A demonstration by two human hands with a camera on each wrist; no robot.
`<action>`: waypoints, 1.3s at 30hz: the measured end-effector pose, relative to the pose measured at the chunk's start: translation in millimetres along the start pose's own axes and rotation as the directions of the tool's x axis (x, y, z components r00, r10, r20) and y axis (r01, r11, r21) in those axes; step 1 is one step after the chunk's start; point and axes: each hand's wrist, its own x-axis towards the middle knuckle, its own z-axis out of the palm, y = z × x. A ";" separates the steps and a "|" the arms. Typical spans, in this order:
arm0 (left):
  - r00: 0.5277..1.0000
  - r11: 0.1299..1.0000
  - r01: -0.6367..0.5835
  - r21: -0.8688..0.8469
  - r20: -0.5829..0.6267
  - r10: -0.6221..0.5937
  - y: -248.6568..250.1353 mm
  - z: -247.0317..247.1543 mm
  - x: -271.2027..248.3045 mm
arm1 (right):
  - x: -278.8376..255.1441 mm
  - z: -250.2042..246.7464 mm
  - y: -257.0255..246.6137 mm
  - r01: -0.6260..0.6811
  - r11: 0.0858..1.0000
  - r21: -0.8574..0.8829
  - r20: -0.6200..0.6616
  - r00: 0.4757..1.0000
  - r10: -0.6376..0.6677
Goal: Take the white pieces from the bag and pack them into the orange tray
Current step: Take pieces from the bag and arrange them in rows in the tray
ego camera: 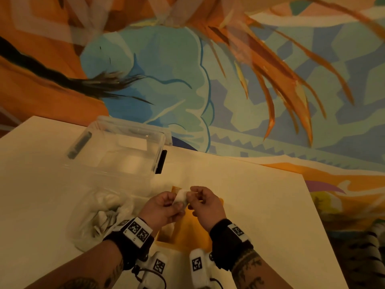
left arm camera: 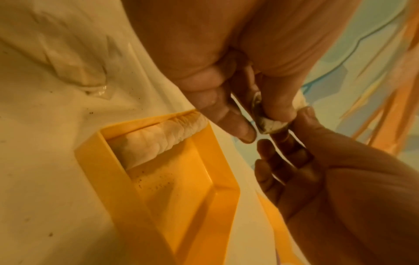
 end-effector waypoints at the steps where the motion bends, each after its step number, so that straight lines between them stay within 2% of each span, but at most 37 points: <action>1: 1.000 1.000 -0.005 0.028 -0.006 0.005 -0.7 -1.1 0.2 | -0.4 1.7 4.5 0.011 0.999 -0.044 0.002 1.000 -0.011; 6: 1.000 0.956 -0.013 0.292 -0.010 0.017 -2.6 -9.0 1.8 | -1.1 6.5 15.4 0.046 0.988 -0.149 -0.012 0.999 -0.048; 14: 0.995 0.946 0.036 0.321 -0.098 -0.004 -11.9 -25.7 8.0 | -0.8 13.0 31.9 -0.008 0.965 -0.264 0.057 0.998 0.024; 17: 0.970 0.879 0.076 0.470 -0.240 0.044 -17.9 -40.6 11.2 | -2.8 14.2 43.5 -0.072 0.924 -0.375 0.106 0.987 0.121; 19: 0.961 0.807 0.157 0.569 -0.276 0.007 -23.8 -51.6 13.6 | -5.5 18.7 49.4 -0.106 0.881 -0.461 0.166 0.965 0.203; 23: 0.961 0.694 0.272 0.667 -0.225 -0.161 -38.2 -57.3 14.7 | -1.8 34.7 60.3 -0.130 0.786 -0.605 0.245 0.909 0.338; 26: 0.947 0.666 0.322 0.673 -0.225 -0.230 -46.2 -53.7 10.9 | 1.8 51.3 68.4 -0.197 0.731 -0.653 0.233 0.866 0.442; 29: 0.950 0.650 0.312 0.693 -0.212 -0.230 -50.7 -53.3 9.1 | 7.1 63.4 85.3 -0.230 0.721 -0.653 0.223 0.852 0.474; 34: 0.947 0.671 0.320 0.669 -0.201 -0.252 -46.3 -52.5 10.2 | 6.1 55.4 88.1 -0.279 0.680 -0.678 0.137 0.861 0.490; 39: 0.947 0.619 0.312 0.721 -0.183 -0.264 -40.6 -52.6 10.4 | 4.0 56.8 89.3 -0.281 0.691 -0.666 0.167 0.847 0.505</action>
